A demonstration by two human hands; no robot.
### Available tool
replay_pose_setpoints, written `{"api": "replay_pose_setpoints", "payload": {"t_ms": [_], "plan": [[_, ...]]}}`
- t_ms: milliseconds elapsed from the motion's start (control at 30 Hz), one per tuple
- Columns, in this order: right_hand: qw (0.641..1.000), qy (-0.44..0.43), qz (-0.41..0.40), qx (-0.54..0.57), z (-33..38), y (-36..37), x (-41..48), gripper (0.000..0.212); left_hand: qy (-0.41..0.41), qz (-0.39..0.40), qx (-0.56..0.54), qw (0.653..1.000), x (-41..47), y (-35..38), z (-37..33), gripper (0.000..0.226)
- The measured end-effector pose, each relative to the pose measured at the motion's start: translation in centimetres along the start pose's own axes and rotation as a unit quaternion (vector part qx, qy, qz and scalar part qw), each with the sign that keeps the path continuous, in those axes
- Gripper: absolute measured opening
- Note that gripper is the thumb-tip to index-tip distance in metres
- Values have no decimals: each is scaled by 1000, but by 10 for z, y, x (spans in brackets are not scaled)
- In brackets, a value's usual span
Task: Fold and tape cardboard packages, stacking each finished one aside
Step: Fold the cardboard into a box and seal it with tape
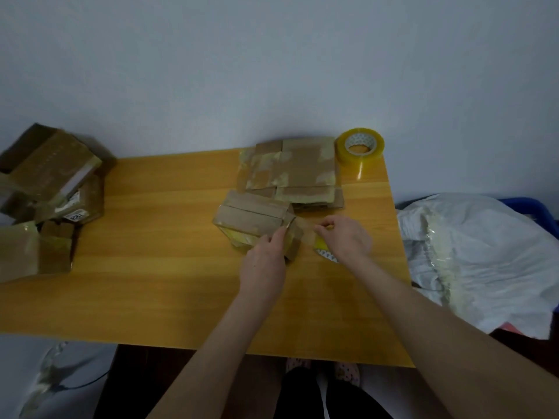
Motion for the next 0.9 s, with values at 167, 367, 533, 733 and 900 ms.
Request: {"api": "replay_pose_setpoints", "payload": {"t_ms": [167,367,533,733,900], "plan": [[1000,-15,-2,-14,7,-5,-4,26,13,12,31,999,7,4,-7,53],[998,-38,-18,-38,19,-6,-6,25,9,33,65,997,11,3,-7,40],[997,-47,-12,-53,26,-4,-6,25,14,43,78,996,22,6,-12,38],[999,-35,-13,1,16,-11,-3,25,31,40,82,995,29,10,-14,32],[999,-26,1,36,4,2,-2,24,37,39,98,994,29,14,-15,29]]}}
Point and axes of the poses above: each hand's wrist, its own x-axis towards the middle knuckle, its own y-axis out of the palm, z = x × y, the point moved 8 cm from there along x, towards the middle knuckle, and after that the axes turned 11 degrees about x, right-handed, at the moved point
